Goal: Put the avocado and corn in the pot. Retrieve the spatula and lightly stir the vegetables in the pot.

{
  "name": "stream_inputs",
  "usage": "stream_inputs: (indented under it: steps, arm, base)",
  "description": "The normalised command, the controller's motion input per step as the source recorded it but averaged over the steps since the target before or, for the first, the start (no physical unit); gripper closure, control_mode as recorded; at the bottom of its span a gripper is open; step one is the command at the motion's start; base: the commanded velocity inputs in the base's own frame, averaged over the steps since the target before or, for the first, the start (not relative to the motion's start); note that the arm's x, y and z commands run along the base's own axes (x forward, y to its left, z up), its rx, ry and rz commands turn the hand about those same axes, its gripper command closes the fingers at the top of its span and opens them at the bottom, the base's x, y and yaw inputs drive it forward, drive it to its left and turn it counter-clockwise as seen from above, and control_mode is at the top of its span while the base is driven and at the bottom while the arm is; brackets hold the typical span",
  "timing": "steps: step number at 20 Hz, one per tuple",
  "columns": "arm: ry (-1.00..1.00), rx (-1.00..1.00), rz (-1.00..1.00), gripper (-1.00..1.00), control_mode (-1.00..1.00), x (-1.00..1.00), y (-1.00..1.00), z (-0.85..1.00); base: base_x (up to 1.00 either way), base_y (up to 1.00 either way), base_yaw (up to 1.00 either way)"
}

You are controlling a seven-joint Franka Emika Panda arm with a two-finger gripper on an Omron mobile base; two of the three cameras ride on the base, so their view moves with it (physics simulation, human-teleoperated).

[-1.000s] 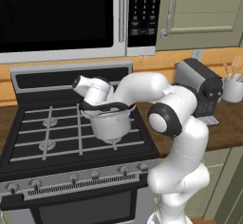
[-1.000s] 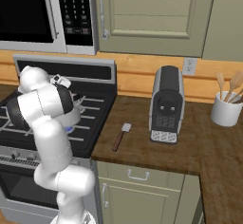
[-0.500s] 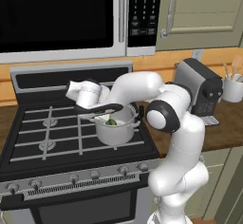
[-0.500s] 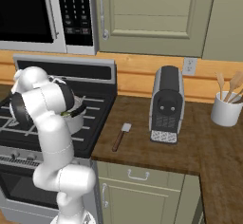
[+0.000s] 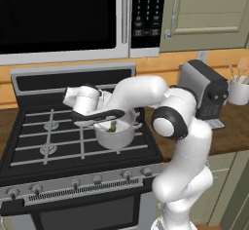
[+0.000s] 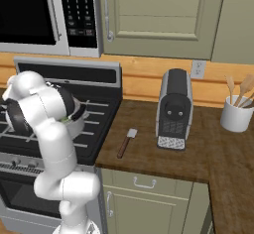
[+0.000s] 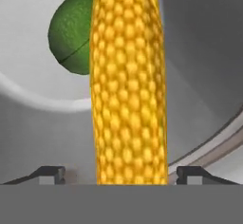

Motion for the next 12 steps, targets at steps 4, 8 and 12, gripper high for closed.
stream_inputs:
  steps: [4, 8, 12]
  arm:
    - [0.00, 0.00, -0.12, -1.00, -1.00, -0.29, -0.01, 0.36]
    - [0.00, 0.00, -0.11, -1.00, -1.00, -0.05, -0.14, 0.04]
    - [0.00, 0.00, -0.11, -1.00, -1.00, -0.21, -0.26, 0.00]
  base:
    - [0.00, 0.00, 0.00]
    - [0.00, 0.00, 0.00]
    - [0.00, 0.00, 0.00]
